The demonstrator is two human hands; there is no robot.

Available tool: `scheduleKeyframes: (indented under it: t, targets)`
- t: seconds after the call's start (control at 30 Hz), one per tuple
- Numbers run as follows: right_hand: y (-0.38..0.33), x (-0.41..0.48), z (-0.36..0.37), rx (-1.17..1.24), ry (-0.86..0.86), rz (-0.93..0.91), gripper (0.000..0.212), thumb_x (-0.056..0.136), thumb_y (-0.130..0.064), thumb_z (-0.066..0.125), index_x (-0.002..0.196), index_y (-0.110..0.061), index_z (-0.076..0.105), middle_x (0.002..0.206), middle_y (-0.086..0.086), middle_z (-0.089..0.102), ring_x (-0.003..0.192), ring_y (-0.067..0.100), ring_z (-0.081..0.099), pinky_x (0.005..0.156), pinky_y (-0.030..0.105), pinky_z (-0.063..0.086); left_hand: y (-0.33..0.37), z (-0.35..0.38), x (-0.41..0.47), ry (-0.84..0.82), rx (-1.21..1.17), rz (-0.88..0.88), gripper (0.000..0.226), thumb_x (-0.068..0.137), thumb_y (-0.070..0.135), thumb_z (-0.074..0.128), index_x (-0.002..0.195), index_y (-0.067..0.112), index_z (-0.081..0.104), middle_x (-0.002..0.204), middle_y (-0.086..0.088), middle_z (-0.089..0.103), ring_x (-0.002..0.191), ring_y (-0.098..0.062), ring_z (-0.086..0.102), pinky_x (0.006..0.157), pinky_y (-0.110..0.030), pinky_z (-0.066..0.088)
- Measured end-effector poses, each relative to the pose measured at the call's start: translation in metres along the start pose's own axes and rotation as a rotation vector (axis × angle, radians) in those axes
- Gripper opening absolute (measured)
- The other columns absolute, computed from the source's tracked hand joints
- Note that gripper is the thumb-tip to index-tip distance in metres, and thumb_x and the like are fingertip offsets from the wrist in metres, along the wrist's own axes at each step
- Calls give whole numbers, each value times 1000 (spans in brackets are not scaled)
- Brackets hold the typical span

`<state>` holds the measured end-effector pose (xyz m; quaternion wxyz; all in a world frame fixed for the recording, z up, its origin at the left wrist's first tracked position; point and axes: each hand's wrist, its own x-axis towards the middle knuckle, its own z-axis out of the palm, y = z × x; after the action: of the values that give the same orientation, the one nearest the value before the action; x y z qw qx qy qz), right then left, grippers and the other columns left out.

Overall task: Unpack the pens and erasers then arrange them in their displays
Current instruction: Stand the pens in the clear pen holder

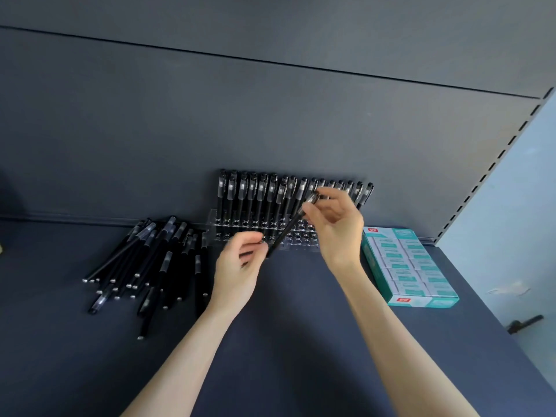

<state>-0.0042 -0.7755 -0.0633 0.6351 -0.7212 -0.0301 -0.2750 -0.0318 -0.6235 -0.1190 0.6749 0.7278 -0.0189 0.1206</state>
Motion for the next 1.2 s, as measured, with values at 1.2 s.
scheduleKeyframes:
  t: [1.2]
  targets:
    - [14, 22, 22, -508, -89, -218, 28, 88, -8, 61, 115, -14, 63, 90, -1, 64, 69, 16, 56, 75, 40, 52, -3, -33, 57, 138, 526, -75, 83, 80, 42, 72, 141, -1, 35, 142, -20, 43, 130, -34, 42, 103, -41, 35]
